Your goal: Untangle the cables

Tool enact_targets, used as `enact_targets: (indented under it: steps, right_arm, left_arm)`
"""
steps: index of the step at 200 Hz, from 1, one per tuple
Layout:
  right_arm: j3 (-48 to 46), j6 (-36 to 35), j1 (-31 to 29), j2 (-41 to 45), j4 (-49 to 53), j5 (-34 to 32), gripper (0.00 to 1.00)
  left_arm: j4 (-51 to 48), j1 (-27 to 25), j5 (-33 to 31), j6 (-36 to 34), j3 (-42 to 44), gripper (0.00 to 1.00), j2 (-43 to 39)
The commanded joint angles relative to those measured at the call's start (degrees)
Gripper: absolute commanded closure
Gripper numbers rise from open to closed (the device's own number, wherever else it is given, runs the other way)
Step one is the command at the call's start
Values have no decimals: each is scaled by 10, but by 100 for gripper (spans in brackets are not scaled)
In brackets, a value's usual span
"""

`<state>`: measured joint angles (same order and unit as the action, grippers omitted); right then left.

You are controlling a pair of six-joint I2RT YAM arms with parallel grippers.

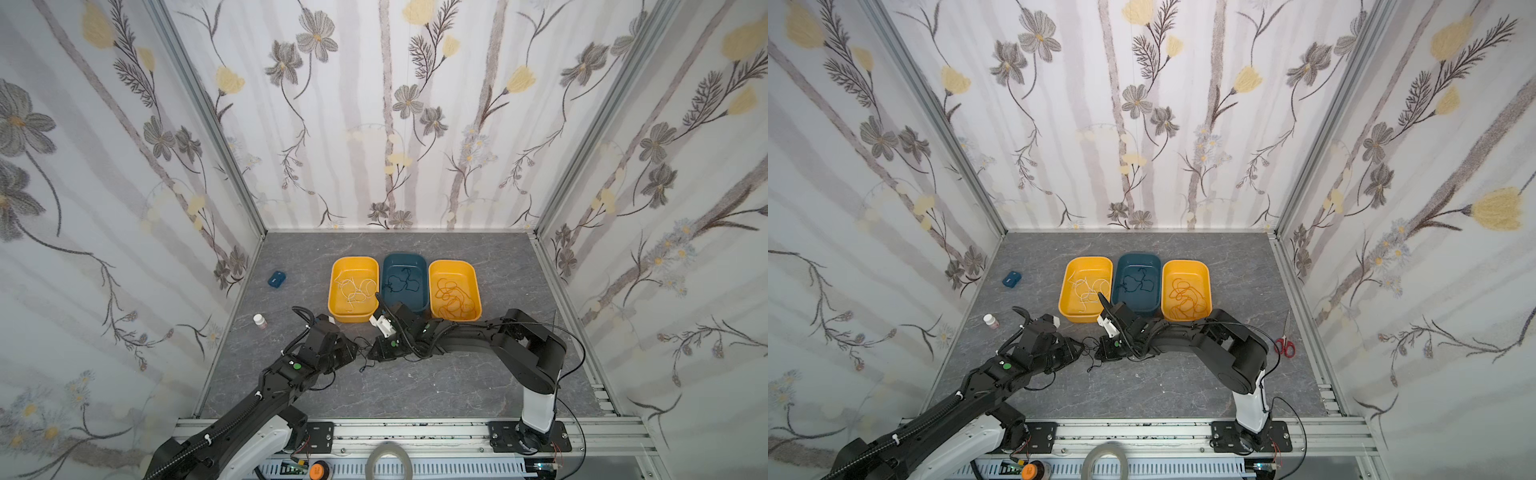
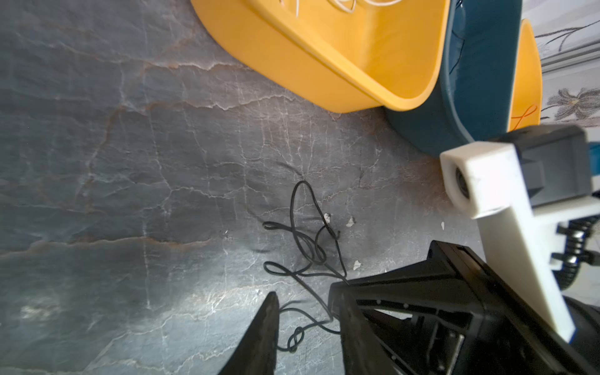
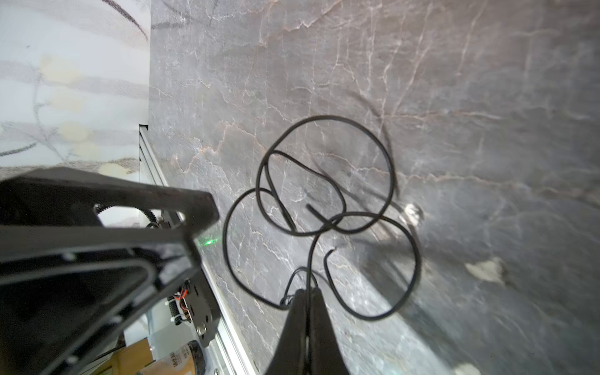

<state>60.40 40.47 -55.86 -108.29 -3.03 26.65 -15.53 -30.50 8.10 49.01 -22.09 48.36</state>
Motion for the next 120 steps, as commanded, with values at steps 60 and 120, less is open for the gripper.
enact_targets:
  steps: [60, 120]
  right_arm:
    - [-5, -269, -2, 63, 156, -77, 100]
    - [-22, -313, -4, 72, 156, -86, 100]
  left_arm:
    - [51, 26, 54, -63, -20, 51, 81]
    - [157, 28, 122, -60, -24, 53, 185]
